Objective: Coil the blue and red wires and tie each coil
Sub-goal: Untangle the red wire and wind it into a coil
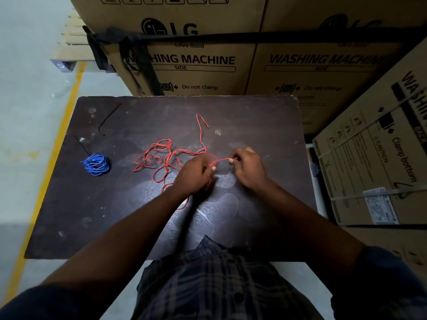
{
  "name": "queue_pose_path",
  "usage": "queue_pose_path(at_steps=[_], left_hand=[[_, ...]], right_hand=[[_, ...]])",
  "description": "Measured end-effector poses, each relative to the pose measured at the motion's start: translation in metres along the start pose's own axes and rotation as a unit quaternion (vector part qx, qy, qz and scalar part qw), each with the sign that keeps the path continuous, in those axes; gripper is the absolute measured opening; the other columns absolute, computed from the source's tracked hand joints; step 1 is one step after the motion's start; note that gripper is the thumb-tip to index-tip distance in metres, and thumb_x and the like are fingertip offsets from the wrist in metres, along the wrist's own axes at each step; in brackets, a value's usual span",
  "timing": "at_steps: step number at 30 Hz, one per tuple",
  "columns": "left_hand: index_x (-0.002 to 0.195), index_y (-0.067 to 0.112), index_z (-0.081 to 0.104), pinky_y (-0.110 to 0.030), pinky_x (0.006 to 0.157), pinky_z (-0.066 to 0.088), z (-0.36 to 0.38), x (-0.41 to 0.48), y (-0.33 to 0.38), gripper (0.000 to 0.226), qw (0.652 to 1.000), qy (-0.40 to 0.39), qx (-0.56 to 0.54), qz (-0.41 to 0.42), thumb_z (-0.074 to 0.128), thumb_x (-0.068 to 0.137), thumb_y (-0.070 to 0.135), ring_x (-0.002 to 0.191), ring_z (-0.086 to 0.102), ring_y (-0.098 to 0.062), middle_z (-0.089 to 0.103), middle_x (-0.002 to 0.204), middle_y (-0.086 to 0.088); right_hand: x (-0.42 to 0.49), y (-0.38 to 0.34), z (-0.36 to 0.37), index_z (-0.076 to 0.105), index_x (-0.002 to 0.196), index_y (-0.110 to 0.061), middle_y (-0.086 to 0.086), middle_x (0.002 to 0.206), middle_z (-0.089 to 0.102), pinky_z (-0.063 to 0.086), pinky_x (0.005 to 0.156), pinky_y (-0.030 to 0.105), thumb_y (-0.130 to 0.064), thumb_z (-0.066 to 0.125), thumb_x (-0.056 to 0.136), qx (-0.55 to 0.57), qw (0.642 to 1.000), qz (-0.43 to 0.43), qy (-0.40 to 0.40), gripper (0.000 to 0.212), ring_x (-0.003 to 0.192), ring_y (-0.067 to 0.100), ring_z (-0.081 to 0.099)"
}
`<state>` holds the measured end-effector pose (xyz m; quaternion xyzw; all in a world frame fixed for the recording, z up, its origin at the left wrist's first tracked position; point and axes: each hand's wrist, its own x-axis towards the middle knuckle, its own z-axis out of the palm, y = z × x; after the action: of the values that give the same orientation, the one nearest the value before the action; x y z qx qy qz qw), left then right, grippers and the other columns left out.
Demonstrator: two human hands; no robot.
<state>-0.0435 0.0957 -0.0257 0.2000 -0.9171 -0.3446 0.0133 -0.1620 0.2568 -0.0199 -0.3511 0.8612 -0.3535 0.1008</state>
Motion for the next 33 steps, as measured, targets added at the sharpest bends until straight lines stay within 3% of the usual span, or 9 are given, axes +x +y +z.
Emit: queue_pose_path(at_steps=[4,7,11,14,16,20,26,30,33], left_hand=[[0.084,0.015,0.064,-0.03,0.066,0.042,-0.008,0.005,-0.002,0.012,0.998,0.037,-0.036,-0.023,0.06,0.093,0.022,0.07,0.059,-0.019,0.066,0.074,-0.001],[0.086,0.014,0.057,-0.031,0.062,0.047,-0.013,0.009,0.001,0.013,0.992,0.049,-0.107,-0.043,0.054,0.097,0.019,0.056,0.059,-0.01,0.063,0.069,0.002],[0.091,0.013,0.052,-0.04,0.053,0.054,-0.017,0.013,0.008,0.013,0.972,0.071,-0.209,-0.079,0.047,0.101,0.018,0.044,0.057,-0.012,0.06,0.065,0.003],[0.089,0.016,0.054,-0.034,0.051,0.047,-0.024,0.017,0.006,0.014,0.973,0.094,-0.201,-0.069,0.047,0.101,0.018,0.042,0.049,0.0,0.057,0.062,0.007],[0.086,0.019,0.054,-0.03,0.054,0.04,-0.029,0.018,0.006,0.016,0.974,0.094,-0.197,-0.053,0.048,0.1,0.019,0.045,0.047,0.004,0.058,0.063,0.008],[0.083,0.021,0.055,-0.025,0.061,0.042,-0.035,0.017,0.012,0.017,0.975,0.094,-0.202,-0.025,0.049,0.098,0.019,0.054,0.05,0.002,0.057,0.064,0.009],[0.085,0.017,0.06,-0.015,0.062,0.04,-0.041,0.017,0.01,0.015,0.975,0.106,-0.194,-0.024,0.052,0.098,0.014,0.057,0.054,0.001,0.06,0.065,0.009],[0.087,0.016,0.059,-0.023,0.068,0.044,-0.045,0.017,0.004,0.013,0.974,0.098,-0.202,-0.019,0.054,0.098,0.014,0.061,0.054,0.0,0.06,0.066,0.01],[0.087,0.016,0.06,-0.017,0.068,0.043,-0.048,0.014,0.005,0.013,0.976,0.091,-0.196,-0.01,0.053,0.098,0.015,0.063,0.054,0.005,0.06,0.068,0.011]], right_hand=[[0.004,-0.011,-0.008,0.063,0.081,-0.016,-0.008,0.067,0.065,0.042,0.058,0.018,-0.011,0.059,0.089,0.09,0.993,0.05,-0.062,0.01,0.057,0.004,0.055],[0.006,-0.018,-0.009,0.062,0.081,-0.011,0.002,0.068,0.068,0.049,0.052,0.028,-0.01,0.054,0.095,0.179,0.969,0.1,-0.139,0.016,0.056,0.02,0.064],[0.011,-0.039,-0.008,0.061,0.091,-0.002,0.008,0.068,0.068,0.054,0.06,0.02,0.0,0.043,0.098,0.411,0.859,0.187,-0.241,0.02,0.057,0.012,0.066],[0.017,-0.05,-0.015,0.061,0.098,0.0,0.009,0.082,0.072,0.056,0.067,0.022,0.003,0.04,0.097,0.525,0.762,0.226,-0.305,0.021,0.066,0.014,0.068],[0.019,-0.055,-0.02,0.06,0.101,0.001,0.008,0.082,0.071,0.051,0.057,0.019,0.004,0.039,0.095,0.533,0.735,0.227,-0.352,0.022,0.06,0.011,0.063],[0.023,-0.063,-0.025,0.058,0.109,0.003,0.002,0.064,0.046,0.021,0.04,0.016,0.004,0.038,0.092,0.543,0.686,0.242,-0.419,0.027,0.04,0.002,0.03],[0.023,-0.078,-0.021,0.058,0.103,-0.003,-0.005,0.055,0.03,0.013,0.041,0.02,-0.025,0.035,0.103,0.513,0.738,0.212,-0.384,0.031,0.038,0.002,0.021],[0.023,-0.083,-0.018,0.059,0.103,0.001,0.0,0.054,0.052,0.038,0.044,0.018,-0.015,0.038,0.103,0.499,0.773,0.199,-0.337,0.026,0.042,0.009,0.044],[0.027,-0.082,-0.019,0.058,0.106,-0.001,0.01,0.078,0.071,0.051,0.054,0.019,-0.014,0.04,0.101,0.49,0.776,0.193,-0.347,0.023,0.052,0.013,0.061]])
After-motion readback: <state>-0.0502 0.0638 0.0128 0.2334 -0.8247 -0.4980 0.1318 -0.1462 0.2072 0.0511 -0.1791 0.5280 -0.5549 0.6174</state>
